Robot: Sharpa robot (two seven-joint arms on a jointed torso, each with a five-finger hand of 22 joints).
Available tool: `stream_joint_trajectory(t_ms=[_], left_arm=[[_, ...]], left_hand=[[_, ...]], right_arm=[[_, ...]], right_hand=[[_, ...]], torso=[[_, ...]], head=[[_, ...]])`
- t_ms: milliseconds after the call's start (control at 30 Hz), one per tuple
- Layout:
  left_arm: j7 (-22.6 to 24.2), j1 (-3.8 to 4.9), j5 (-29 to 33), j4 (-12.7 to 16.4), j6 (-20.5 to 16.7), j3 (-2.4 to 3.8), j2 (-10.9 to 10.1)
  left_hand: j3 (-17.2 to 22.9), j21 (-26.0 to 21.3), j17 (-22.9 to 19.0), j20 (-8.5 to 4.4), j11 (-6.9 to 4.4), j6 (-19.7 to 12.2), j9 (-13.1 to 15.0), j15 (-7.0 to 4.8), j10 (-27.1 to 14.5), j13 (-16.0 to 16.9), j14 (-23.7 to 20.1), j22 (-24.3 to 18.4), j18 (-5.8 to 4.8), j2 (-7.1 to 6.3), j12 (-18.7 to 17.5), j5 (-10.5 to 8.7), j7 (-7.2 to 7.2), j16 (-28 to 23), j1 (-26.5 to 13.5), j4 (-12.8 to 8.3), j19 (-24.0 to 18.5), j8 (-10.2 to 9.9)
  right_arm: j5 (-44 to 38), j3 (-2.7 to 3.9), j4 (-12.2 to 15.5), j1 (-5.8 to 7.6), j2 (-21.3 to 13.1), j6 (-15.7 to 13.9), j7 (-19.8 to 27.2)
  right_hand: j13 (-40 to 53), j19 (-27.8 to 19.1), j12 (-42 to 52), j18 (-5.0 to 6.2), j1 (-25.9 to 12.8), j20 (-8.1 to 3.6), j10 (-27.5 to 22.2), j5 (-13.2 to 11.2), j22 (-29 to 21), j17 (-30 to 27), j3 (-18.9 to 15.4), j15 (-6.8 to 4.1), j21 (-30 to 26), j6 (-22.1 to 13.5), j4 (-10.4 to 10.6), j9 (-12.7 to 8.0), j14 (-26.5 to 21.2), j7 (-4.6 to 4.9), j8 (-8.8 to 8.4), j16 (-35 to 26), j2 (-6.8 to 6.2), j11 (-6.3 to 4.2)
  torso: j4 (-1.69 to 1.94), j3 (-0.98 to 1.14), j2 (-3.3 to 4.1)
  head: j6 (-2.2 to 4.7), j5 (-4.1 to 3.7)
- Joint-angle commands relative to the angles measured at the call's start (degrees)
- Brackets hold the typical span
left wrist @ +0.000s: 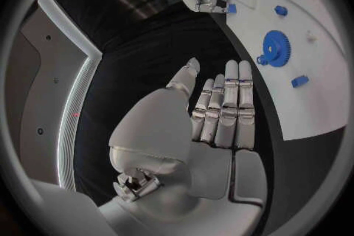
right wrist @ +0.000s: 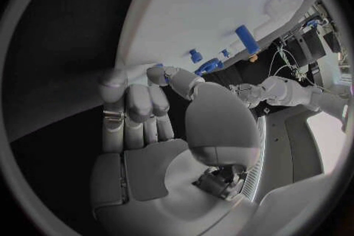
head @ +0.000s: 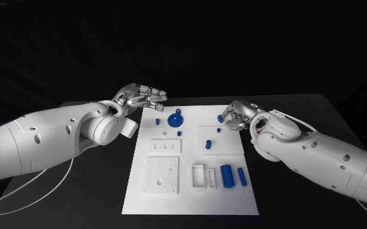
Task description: Assemble the parts on the task board
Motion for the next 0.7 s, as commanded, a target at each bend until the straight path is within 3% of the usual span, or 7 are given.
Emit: stream_joint_trajectory(t_ms=[33, 467, 700], left_arm=[[0.32, 0.02, -0.15, 0.03, 0.74, 0.04, 0.14], [0.29, 0.02, -0.18, -0.09, 0.76, 0.03, 0.24], [0.26, 0.02, -0.2, -0.13, 0.76, 0.03, 0.27]], left_hand=[[0.07, 0.53, -0.07, -0.17, 0.1, -0.47, 0.02, -0.08, -0.39, 0.08, -0.35, 0.42, 0.1, -0.04, 0.2, 0.29, -0.06, -0.35, -0.31, -0.51, -0.73, 0.14], [0.11, 0.62, -0.08, -0.18, 0.1, -0.41, 0.03, -0.08, -0.39, 0.08, -0.36, 0.49, 0.11, -0.02, 0.2, 0.34, -0.07, -0.36, -0.27, -0.6, -0.78, 0.14], [0.16, 0.73, -0.08, -0.2, 0.1, -0.46, 0.02, -0.1, -0.39, 0.08, -0.33, 0.58, 0.12, -0.05, 0.2, 0.39, -0.05, -0.36, -0.2, -0.79, -0.83, 0.14]], right_arm=[[-0.17, 0.0, -0.04, 0.0, 0.23, -0.33, 0.71], [-0.21, 0.0, 0.04, 0.23, 0.98, -0.2, 1.03], [-0.21, 0.0, 0.03, 0.43, 1.31, 0.0, 1.18]], right_hand=[[0.0, 1.51, 0.27, 0.75, -0.36, 0.07, -0.1, -0.11, 4.52, 0.03, 0.34, -0.16, 0.38, -0.51, -0.03, -0.03, 0.25, 0.02, -0.09, 0.13, 0.03, -0.35], [-0.02, 1.45, 0.22, 0.71, -0.43, -0.02, -0.14, -0.21, 4.52, 0.01, 0.67, -0.28, 0.5, -0.56, -0.09, -0.03, 0.24, -0.13, -0.09, 0.07, 0.11, -0.54], [-0.02, 1.43, 0.21, 0.67, -0.47, -0.07, -0.15, -0.25, 4.53, 0.0, 0.68, -0.34, 0.56, -0.61, -0.11, -0.03, 0.24, -0.19, -0.08, 0.06, 0.12, -0.64]], torso=[[-0.05, -0.02, 0.0], [0.1, -0.04, 0.0], [-0.03, -0.01, -0.03]], head=[[-0.02, 0.06], [-0.03, 0.17], [-0.07, 0.35]])
